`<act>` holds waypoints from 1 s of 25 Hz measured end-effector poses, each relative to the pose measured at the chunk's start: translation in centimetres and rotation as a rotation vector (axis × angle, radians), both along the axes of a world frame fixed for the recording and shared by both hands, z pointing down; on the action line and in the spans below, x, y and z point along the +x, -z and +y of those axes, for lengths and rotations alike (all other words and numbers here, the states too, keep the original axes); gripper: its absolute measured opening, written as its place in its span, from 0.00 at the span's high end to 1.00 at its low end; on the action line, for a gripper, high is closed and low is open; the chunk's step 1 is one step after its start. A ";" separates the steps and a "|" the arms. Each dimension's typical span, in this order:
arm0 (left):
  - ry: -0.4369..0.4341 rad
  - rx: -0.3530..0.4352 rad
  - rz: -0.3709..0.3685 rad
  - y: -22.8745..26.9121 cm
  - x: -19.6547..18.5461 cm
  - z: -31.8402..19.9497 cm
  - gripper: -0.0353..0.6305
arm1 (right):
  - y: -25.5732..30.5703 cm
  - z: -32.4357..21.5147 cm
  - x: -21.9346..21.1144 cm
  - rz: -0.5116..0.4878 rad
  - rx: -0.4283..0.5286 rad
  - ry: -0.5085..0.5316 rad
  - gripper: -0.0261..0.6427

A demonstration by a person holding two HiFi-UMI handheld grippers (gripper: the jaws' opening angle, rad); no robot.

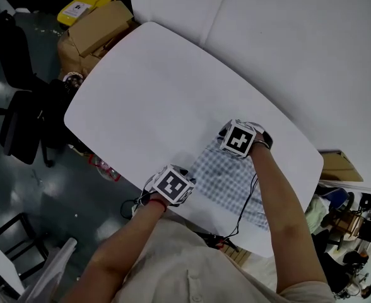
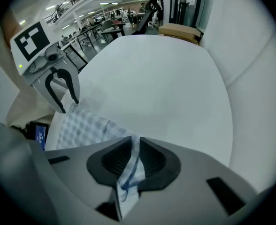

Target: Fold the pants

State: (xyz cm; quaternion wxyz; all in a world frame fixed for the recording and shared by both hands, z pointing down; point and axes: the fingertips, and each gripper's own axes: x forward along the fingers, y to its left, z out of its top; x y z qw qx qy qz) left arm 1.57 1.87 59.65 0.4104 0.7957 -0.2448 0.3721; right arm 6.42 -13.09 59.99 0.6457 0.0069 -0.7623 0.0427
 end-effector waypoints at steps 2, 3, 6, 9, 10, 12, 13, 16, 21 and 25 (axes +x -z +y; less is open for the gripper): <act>-0.020 -0.016 0.000 -0.4 0.3 0.3 0.73 | -0.6 0.0 0.2 0.032 -0.017 -0.003 0.86; -0.025 -0.023 -0.001 -0.6 0.4 0.4 0.74 | -0.8 -0.1 0.2 0.038 -0.022 -0.006 0.87; -0.015 -0.032 -0.001 -1.4 0.1 0.5 0.87 | -1.4 -0.2 0.1 0.052 -0.041 -0.022 0.91; -0.019 -0.044 0.031 -1.4 -0.1 0.7 0.90 | -1.3 -0.3 -0.1 0.038 -0.082 -0.058 0.92; -0.022 -0.048 0.042 -1.4 -0.1 0.8 0.90 | -1.1 -0.5 -0.1 0.029 -0.093 -0.072 0.93; -0.033 -0.055 0.059 -1.3 -0.1 1.1 0.91 | -0.5 -1.2 -0.1 0.010 -0.106 -0.110 0.93; -0.039 -0.059 0.064 -1.2 -0.2 1.2 0.91 | -0.1 -1.7 -0.1 0.001 -0.108 -0.134 0.93; -0.054 -0.079 0.077 -1.1 -0.5 1.7 0.91 | 0.8 -3.8 0.6 -0.006 -0.096 -0.212 0.93; -0.023 -0.107 0.093 -0.9 -1.5 1.6 0.91 | 1.4 -6.4 1.9 -0.017 -0.048 -0.317 0.94; 0.038 -0.128 0.142 -0.3 -2.1 0.8 0.91 | 0.8 -6.4 0.8 -0.038 -0.028 -0.281 0.93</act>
